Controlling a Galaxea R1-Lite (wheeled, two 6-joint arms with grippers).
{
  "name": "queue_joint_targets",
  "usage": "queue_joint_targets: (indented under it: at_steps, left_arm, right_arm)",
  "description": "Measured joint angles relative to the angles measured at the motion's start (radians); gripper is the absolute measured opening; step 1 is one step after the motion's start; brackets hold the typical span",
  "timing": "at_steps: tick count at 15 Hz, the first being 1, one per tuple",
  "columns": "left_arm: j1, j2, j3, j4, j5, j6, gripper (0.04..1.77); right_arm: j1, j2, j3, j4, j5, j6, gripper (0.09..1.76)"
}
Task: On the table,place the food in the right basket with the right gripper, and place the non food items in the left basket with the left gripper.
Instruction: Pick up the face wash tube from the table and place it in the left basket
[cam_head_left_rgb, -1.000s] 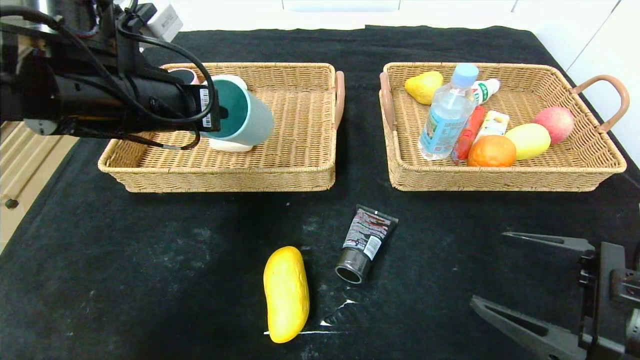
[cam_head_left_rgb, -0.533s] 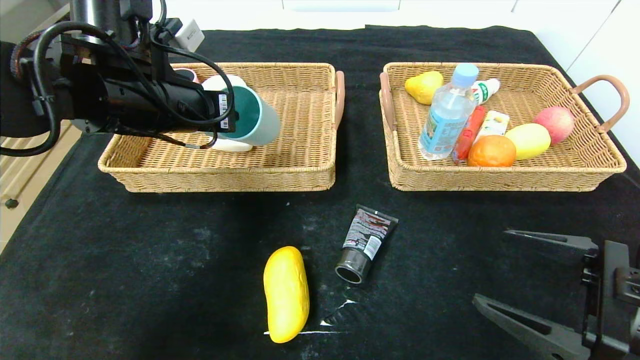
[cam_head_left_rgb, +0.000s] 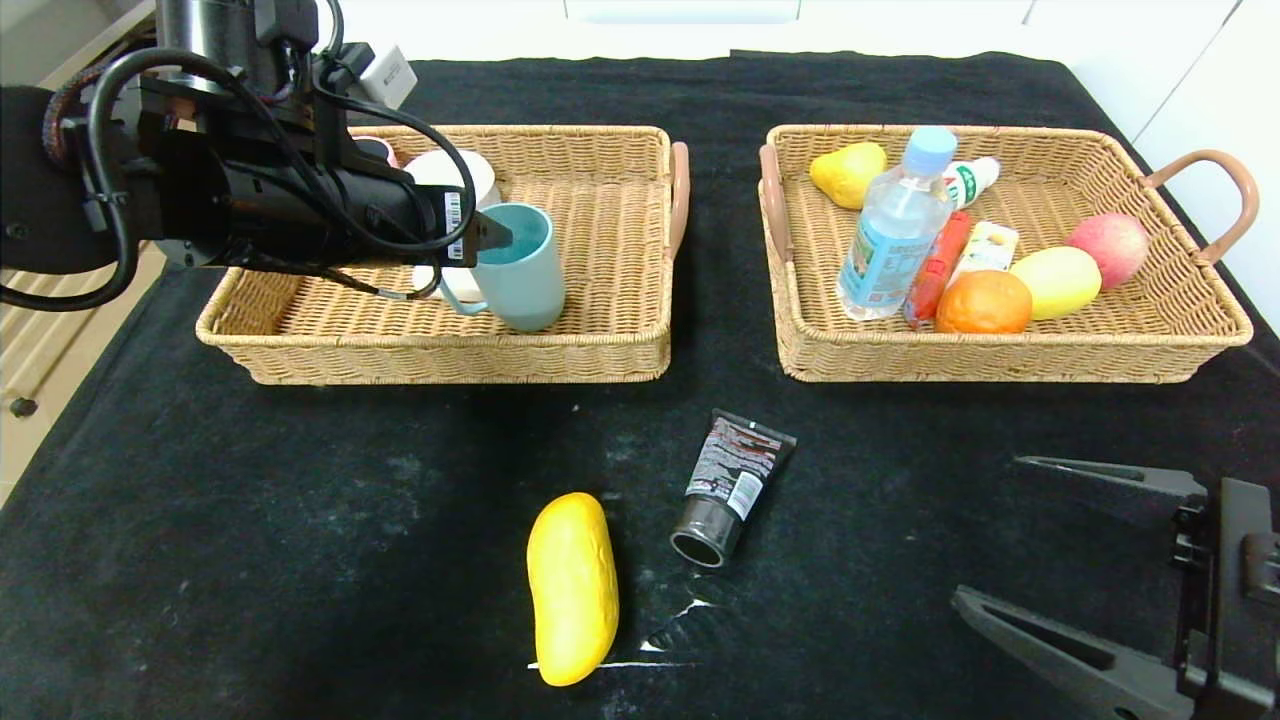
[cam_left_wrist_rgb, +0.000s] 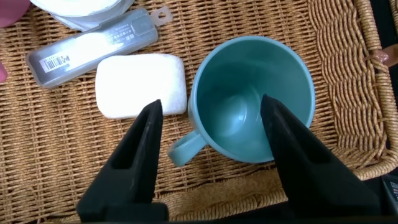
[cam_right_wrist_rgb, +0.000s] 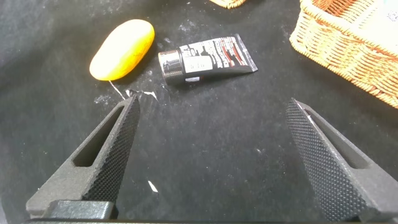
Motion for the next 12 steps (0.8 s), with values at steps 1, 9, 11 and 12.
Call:
queue_joint_targets:
  at_steps: [1, 9, 11, 12]
  left_arm:
    - [-0.001, -0.002, 0.002, 0.003, 0.0, 0.0, 1.26]
    - [-0.057, -0.129, 0.063, 0.116, -0.001, 0.003, 1.55]
    - [-0.092, -0.174, 0.091, 0.168, 0.0, 0.003, 1.58]
    - [-0.114, -0.195, 0.105, 0.187, -0.001, 0.002, 1.6]
  right_arm:
    - [0.0, 0.0, 0.0, 0.0, 0.0, 0.0, 1.71]
    - [0.001, -0.006, 0.001, 0.0, 0.0, -0.004, 1.71]
    - [0.001, -0.013, 0.001, 0.0, 0.0, -0.004, 1.71]
    - [0.001, -0.019, -0.001, 0.0, 0.002, -0.005, 1.71]
